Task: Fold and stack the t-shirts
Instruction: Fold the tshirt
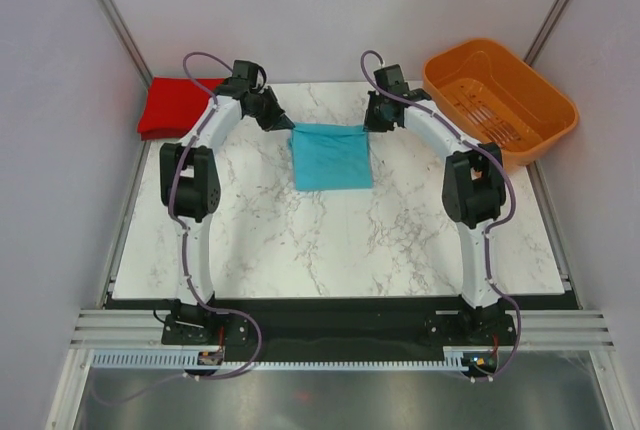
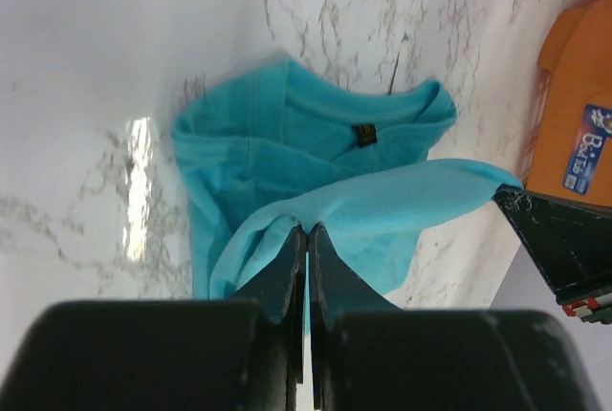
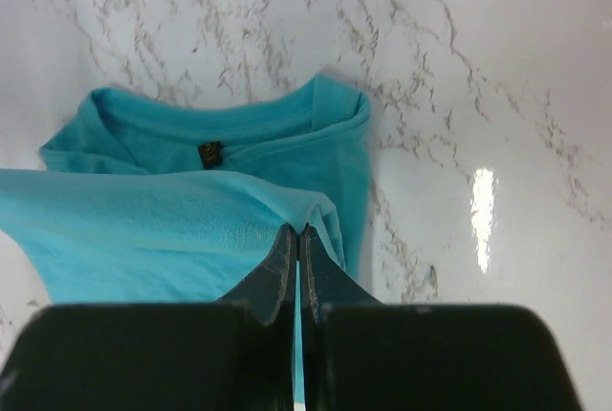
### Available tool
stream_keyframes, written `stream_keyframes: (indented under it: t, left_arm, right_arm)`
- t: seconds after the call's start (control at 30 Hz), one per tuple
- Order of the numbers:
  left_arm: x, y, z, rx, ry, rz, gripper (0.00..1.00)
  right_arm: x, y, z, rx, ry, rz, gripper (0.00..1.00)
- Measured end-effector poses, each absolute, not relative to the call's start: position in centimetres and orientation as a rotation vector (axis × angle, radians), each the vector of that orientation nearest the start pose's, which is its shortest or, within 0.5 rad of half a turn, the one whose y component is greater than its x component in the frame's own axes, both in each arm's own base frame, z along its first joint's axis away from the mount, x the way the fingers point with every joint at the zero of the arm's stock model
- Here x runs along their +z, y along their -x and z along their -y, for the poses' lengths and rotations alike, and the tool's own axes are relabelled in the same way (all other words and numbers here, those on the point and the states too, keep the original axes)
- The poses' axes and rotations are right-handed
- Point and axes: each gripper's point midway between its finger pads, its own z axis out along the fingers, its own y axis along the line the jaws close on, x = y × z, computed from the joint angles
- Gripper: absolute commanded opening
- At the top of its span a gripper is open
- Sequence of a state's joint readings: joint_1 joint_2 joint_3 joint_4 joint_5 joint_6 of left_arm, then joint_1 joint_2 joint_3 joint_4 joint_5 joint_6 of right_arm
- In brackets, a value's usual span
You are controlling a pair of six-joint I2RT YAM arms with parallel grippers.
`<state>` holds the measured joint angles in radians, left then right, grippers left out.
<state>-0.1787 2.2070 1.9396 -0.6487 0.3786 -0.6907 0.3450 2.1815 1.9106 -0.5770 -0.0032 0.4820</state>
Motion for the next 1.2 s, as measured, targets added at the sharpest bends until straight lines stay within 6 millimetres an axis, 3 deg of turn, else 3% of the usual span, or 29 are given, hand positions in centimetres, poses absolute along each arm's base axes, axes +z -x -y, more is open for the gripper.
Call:
stream_keyframes:
  t: [0.07, 0.13, 0.2, 0.3, 0.33, 0.5, 0.6, 0.7, 0.8, 1.0, 1.07, 1.2]
  left_arm:
    - [11.1, -53.5, 18.6, -0.839, 0.482, -2.539, 0.02]
    - [10.3, -55.4, 18.9, -0.857, 0.462, -2.518, 0.02]
    - [9.6, -56.4, 19.2, -0.879, 0.45, -2.515, 0.03]
    - [8.5, -57.5, 19.1, -0.896, 0.44, -2.51, 0.21]
    - [8.2, -57.7, 18.8, -0.891, 0.444, -2.512, 0.35]
    - [8.4, -58.6, 16.1, -0.85, 0.445, -2.484, 0.5]
    - [8.9, -58.4, 14.7, -0.815, 0.421, -2.474, 0.49]
    - [9.6, -56.8, 14.3, -0.795, 0.374, -2.492, 0.44]
    - [10.2, -55.2, 15.8, -0.801, 0.278, -2.508, 0.37]
    - [10.1, -53.7, 20.3, -0.856, 0.117, -2.525, 0.37]
    - [9.7, -53.9, 21.1, -0.873, 0.1, -2.527, 0.38]
    - [7.8, -56.2, 21.2, -0.883, 0.1, -2.507, 0.39]
  right_arm:
    - [10.0, -53.0, -20.6, 0.371, -0.181, -2.459, 0.02]
    - [8.7, -53.7, -20.3, 0.365, -0.196, -2.474, 0.09]
    - [7.7, -54.3, -20.3, 0.374, -0.21, -2.485, 0.25]
    - [6.3, -55.0, -20.3, 0.393, -0.197, -2.492, 0.37]
    - [6.1, -55.2, -20.4, 0.404, -0.184, -2.492, 0.4]
    - [6.2, -55.7, -20.4, 0.428, -0.084, -2.468, 0.53]
    - [6.5, -54.8, -20.2, 0.442, -0.022, -2.465, 0.59]
    - [6.9, -53.4, -20.3, 0.469, 0.051, -2.474, 0.59]
    - [7.5, -53.1, -20.4, 0.48, 0.12, -2.461, 0.59]
    - [7.6, -53.1, -20.5, 0.474, 0.22, -2.439, 0.55]
    - [7.6, -53.2, -20.4, 0.469, 0.232, -2.435, 0.56]
    - [6.9, -54.2, -20.5, 0.462, 0.235, -2.431, 0.56]
